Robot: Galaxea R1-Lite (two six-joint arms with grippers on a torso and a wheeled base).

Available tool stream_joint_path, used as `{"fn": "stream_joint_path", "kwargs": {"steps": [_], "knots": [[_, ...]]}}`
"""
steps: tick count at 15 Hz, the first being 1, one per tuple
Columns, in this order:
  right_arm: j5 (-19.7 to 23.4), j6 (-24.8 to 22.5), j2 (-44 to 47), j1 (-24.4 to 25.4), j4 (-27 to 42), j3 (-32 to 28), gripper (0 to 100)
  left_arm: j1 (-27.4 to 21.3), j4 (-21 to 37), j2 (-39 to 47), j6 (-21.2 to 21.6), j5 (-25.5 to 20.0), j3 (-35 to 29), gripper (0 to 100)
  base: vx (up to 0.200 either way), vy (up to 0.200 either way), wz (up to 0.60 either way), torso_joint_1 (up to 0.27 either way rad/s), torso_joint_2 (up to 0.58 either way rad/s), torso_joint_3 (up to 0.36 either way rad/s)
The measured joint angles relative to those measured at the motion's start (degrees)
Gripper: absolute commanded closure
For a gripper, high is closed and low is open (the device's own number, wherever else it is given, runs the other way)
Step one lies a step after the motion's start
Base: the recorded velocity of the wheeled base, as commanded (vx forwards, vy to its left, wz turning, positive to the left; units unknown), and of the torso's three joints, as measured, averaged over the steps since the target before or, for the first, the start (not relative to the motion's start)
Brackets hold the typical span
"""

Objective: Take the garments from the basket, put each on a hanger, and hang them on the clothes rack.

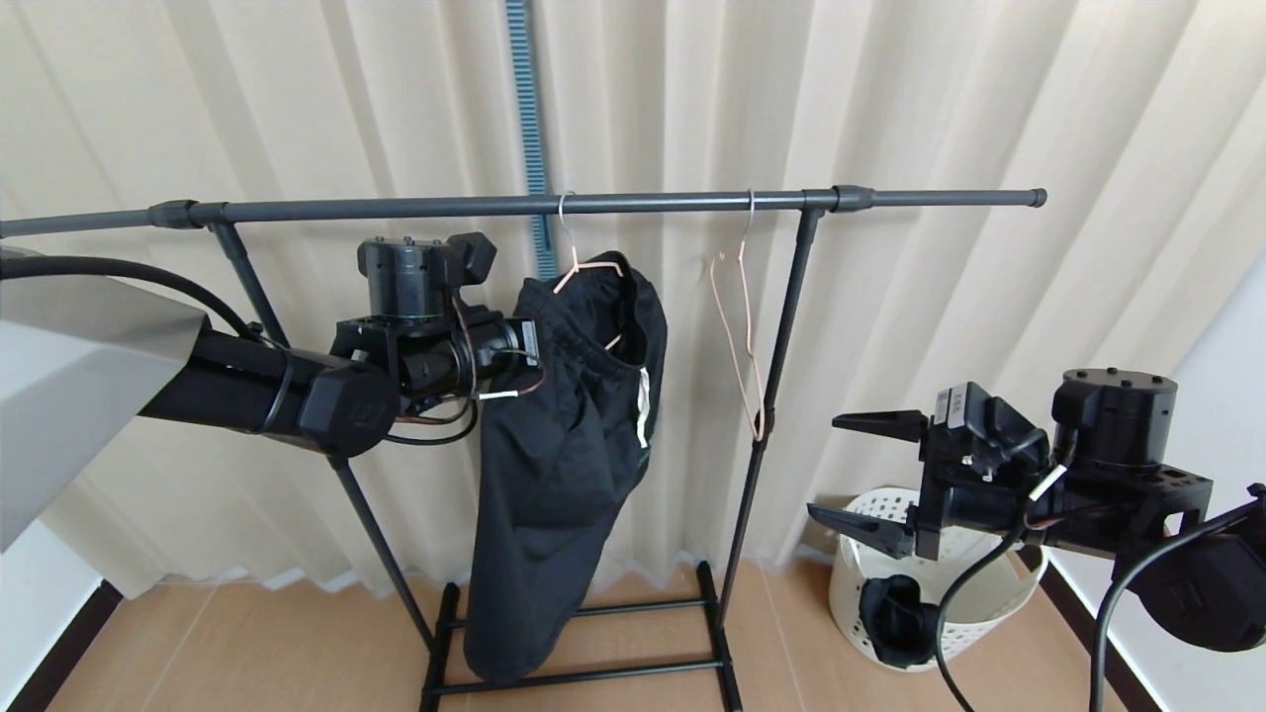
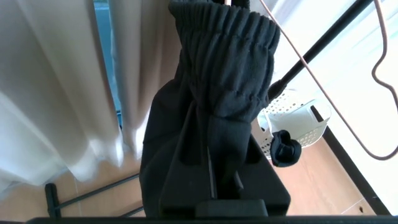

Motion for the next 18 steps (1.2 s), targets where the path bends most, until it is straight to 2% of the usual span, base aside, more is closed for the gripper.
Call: {"fn": "stream_joint_path", "kwargs": {"steps": [3,6,10,12,13,14,16,18], "knots": [[0.04,0.00,-0.20,0.00,-0.07,0.27,0,-0.11,0.37,-0.96,0.48,0.06,0.98,0,0.000,0.000,0.00,0.000,0.00,0.000],[0.45,-0.09,-0.55,0.24,-0.21,1.10,0,-0.11,0.39,-5.40,2.06,0.02,6.18,0,0.000,0.000,0.00,0.000,0.00,0.000],[1.54,0.11,-1.76,3.25,-8.16,5.60,0,-0.11,-0.62,-15.10,2.28,0.05,18.03,0,0.000,0.000,0.00,0.000,0.00,0.000],[1.40,1.34,-4.16,5.18,-9.72,7.97,0,-0.20,-2.07,-21.59,2.33,-0.05,24.87,0,0.000,0.000,0.00,0.000,0.00,0.000],[0.17,3.18,-5.67,5.88,-9.65,8.70,0,-0.17,-2.46,-24.54,2.35,-0.11,27.88,0,0.000,0.000,0.00,0.000,0.00,0.000],[-2.86,6.94,-8.13,6.42,-9.61,9.13,0,-0.28,-2.65,-28.28,2.39,-0.20,31.56,0,0.000,0.000,0.00,0.000,0.00,0.000],[-12.40,15.88,-14.80,7.22,-8.81,9.70,0,-0.55,-2.95,-36.67,2.44,-0.30,40.12,0,0.000,0.000,0.00,0.000,0.00,0.000],[-19.75,19.87,-22.95,7.74,-3.19,11.47,0,-0.66,-2.95,-44.61,2.50,-0.35,50.35,0,0.000,0.000,0.00,0.000,0.00,0.000]]}}
